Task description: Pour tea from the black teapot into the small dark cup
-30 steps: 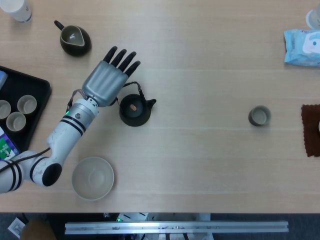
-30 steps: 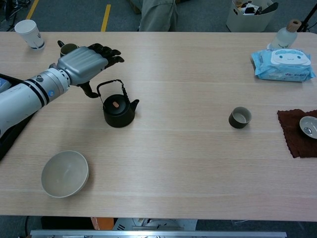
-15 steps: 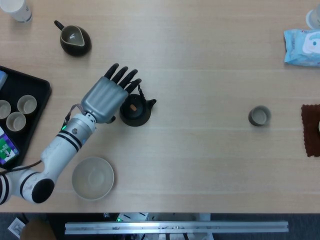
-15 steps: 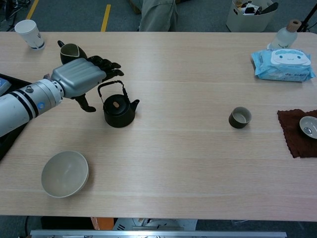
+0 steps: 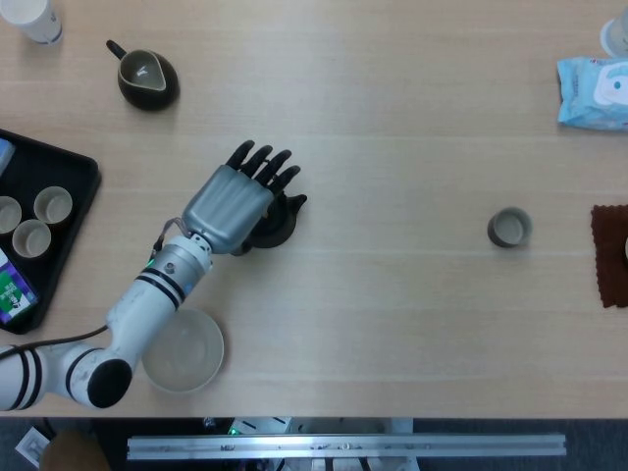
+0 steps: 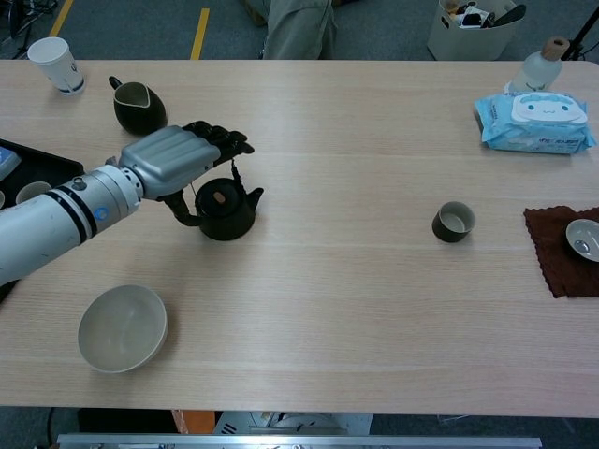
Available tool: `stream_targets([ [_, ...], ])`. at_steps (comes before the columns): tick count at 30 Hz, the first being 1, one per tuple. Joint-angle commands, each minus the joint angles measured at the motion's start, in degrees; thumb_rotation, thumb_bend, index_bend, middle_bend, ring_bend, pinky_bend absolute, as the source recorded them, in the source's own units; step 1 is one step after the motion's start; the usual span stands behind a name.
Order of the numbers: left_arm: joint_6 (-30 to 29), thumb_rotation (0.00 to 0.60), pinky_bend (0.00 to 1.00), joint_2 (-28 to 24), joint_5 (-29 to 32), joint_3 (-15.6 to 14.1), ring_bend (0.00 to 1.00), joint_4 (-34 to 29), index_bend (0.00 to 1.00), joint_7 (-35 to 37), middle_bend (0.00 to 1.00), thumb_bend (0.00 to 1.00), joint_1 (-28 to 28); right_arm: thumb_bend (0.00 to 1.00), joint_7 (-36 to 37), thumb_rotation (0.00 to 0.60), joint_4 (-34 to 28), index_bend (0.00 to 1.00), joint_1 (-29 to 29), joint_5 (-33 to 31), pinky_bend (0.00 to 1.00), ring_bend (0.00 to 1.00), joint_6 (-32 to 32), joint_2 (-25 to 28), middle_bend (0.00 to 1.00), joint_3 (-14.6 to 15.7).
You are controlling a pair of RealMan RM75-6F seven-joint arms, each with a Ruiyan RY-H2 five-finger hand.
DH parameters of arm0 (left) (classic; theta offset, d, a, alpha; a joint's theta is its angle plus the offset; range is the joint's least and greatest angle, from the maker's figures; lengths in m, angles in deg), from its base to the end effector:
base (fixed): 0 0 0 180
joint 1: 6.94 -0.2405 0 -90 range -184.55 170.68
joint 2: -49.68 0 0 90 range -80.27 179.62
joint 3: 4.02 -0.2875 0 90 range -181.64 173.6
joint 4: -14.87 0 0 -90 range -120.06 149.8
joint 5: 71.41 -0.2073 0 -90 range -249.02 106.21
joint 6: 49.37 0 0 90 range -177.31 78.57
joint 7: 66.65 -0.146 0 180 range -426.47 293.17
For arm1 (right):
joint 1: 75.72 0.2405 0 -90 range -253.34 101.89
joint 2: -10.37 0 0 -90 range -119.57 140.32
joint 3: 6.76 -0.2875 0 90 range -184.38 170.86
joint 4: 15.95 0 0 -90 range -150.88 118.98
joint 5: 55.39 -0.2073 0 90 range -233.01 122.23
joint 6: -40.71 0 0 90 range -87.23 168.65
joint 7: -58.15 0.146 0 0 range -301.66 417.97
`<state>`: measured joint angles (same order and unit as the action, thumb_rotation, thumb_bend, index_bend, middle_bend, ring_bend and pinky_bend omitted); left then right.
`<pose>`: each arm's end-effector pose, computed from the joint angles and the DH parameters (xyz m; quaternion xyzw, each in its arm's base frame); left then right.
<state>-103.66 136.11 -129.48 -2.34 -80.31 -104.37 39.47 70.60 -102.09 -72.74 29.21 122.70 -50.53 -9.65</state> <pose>-0.1561 0.3225 -0.0327 -0.8370 -0.2950 -0.2684 0.3747 -0.3742 -0.1748 0.2033 0.5695 -0.4324 0.3779 0.5881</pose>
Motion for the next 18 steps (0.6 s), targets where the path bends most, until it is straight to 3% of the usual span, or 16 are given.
stream_targets([
  [1,0.55,0.6,0.05,1.31,0.53,0.57,0.0,0.68,0.0,0.18,0.0,0.14,0.62,0.07,-0.06,0.6,-0.01,0.34,0.06,-0.05,0.28,0.26,-0.11,0.0,0.33,-0.02],
  [18,2.43,0.6,0.05,10.01,5.21,3.27,0.0,9.21,0.0,0.36,0.0,0.14,3.95,0.07,-0.17,0.6,0.09,0.34,0.15,-0.76,0.28,0.26,-0.79,0.14,0.33,-0.1],
])
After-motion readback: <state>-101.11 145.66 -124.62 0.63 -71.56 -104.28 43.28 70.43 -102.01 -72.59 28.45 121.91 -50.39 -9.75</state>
